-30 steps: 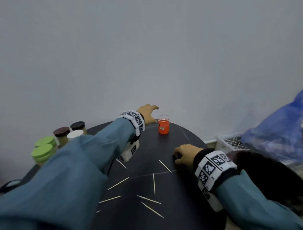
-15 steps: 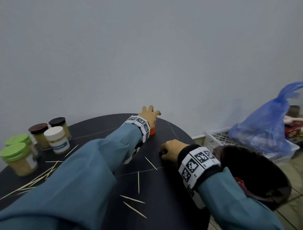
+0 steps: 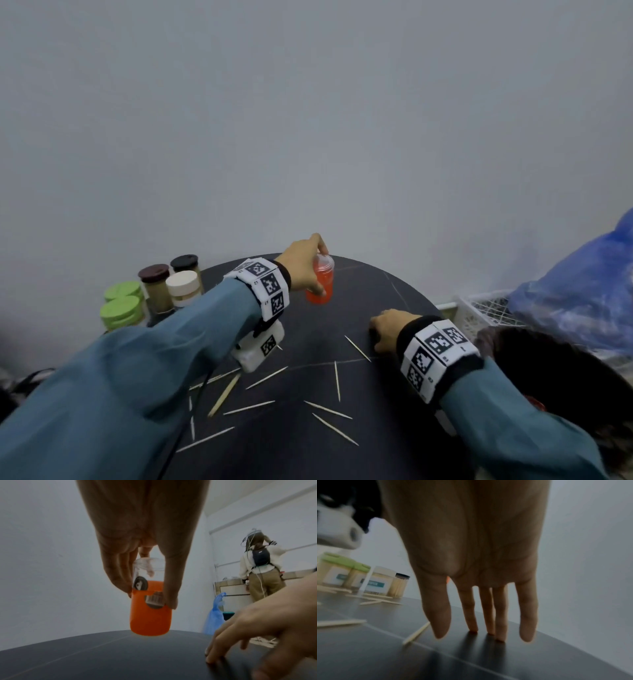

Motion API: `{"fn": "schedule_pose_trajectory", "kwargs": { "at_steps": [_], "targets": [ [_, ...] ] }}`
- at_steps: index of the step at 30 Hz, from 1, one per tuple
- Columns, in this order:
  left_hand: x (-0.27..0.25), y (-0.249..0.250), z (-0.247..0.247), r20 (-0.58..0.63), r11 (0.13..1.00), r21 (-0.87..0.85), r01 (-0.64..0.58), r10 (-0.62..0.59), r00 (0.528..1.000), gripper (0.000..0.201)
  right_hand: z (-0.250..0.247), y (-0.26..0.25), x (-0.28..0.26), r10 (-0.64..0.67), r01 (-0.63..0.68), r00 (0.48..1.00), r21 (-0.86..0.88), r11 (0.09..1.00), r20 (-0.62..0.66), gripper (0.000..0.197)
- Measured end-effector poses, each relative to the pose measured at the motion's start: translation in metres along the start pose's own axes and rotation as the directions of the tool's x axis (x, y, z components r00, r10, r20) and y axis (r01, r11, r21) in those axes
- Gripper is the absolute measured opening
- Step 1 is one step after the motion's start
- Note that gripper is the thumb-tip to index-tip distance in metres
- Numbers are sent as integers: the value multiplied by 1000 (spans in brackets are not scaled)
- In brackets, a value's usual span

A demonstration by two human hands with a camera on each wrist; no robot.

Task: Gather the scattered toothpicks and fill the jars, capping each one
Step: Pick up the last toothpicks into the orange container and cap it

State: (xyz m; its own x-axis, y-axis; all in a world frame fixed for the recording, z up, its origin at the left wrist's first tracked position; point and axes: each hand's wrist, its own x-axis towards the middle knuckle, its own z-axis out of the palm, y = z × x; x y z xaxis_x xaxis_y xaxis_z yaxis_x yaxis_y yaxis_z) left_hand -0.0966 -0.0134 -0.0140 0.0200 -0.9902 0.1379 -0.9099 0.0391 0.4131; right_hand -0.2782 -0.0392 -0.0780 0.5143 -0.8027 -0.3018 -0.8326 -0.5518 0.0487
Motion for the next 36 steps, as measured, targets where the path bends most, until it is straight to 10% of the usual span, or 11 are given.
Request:
{"fn": "schedule_pose_trajectory", "kwargs": {
  "at_steps": [7, 12, 23, 36],
  "targets": [
    [-66, -25, -18, -100, 952, -296, -77, 49, 994, 62, -16, -32, -11, -50, 105, 982, 302, 948, -185, 36],
    [-99, -40, -14, -98, 949, -315, -25, -7, 995, 89, -38, -74, -29, -76, 322, 926, 668, 671, -371, 46],
    [-123, -77, -13, -176, 929, -369, 34, -106, 979, 51, -44, -122, -34, -219, 452, 884, 638, 623, -412, 45],
    [-114, -60, -11, 43, 873, -488, 17, 5, 999, 39, -44, -78, -40, -386, 523, 848, 689, 502, -363, 39]
  ]
}}
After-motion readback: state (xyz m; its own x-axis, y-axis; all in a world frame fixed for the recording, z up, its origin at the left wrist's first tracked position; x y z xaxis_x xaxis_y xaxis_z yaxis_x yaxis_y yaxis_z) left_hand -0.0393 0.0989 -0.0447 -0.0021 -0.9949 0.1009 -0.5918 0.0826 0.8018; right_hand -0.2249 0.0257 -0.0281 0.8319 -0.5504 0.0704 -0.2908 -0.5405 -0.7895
